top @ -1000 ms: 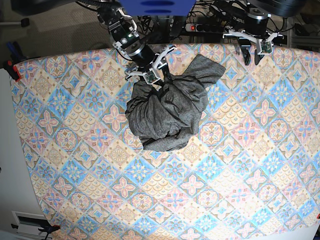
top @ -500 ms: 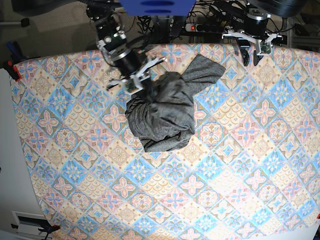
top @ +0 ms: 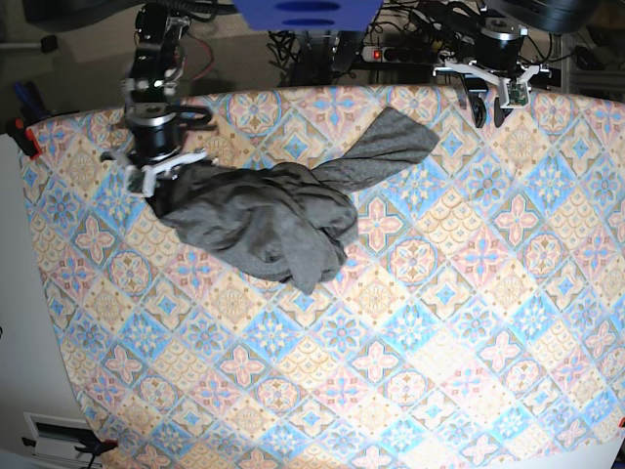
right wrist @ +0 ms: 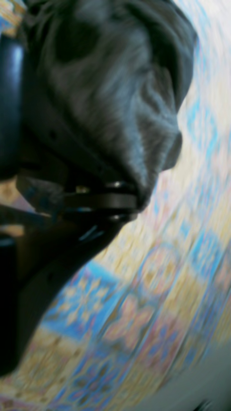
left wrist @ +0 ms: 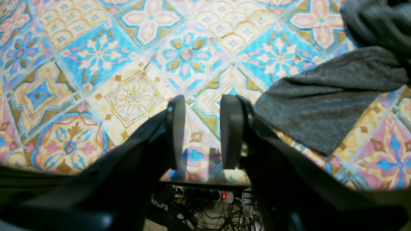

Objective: Layout the t-shirt on the table in an organized manner, then fold the t-shirt properly
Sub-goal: 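Drag the grasped shirt with the right gripper away from the pile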

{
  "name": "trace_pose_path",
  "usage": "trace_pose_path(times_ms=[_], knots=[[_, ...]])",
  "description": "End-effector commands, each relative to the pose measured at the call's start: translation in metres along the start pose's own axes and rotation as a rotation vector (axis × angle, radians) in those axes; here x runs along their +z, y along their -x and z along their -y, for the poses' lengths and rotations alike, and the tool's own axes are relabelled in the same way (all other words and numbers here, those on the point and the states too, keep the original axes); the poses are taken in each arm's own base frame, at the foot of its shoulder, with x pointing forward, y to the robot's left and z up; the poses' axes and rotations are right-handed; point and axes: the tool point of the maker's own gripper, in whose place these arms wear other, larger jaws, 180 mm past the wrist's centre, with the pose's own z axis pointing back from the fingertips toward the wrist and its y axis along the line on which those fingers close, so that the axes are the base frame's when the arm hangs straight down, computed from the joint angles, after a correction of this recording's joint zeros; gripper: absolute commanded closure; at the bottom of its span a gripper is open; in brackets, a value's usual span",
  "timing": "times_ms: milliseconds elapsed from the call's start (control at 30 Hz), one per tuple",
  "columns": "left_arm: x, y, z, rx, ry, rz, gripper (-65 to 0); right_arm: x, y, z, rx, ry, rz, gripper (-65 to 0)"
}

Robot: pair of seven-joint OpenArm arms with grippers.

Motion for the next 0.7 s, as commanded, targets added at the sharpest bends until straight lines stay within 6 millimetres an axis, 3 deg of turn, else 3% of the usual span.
trace_pose_path(times_ms=[0,167,267,500,600,667], knots=[[0.003,-0.008,0.000,-0.005,0.000,0.032,-18.1,-0.007,-0.030,0.015,0.002,0.041,0.088,0.0],[0.003,-0.008,0.000,-0.005,0.000,0.032,-18.1,-0.025,-0.062,0.071,-0.040,0.197,0.086,0.0],[0.003,-0.008,0.000,-0.005,0.000,0.032,-18.1,-0.034,-0.082,0.091,-0.079,0.252,0.092,0.0],[0.003,-0.008,0.000,-0.005,0.000,0.030,-18.1,-0.053,-0.165,0.139,-0.153,0.342,0.162,0.0],[0.003,-0.006,0.006,0.002,0.014,0.025,-18.1,-0.054,-0.163,0.160,-0.197,0.381,0.127,0.0],[0.003,-0.005,0.008,0.005,0.021,0.023,-18.1,-0.058,-0.156,0.163,-0.210,0.383,0.107,0.0]])
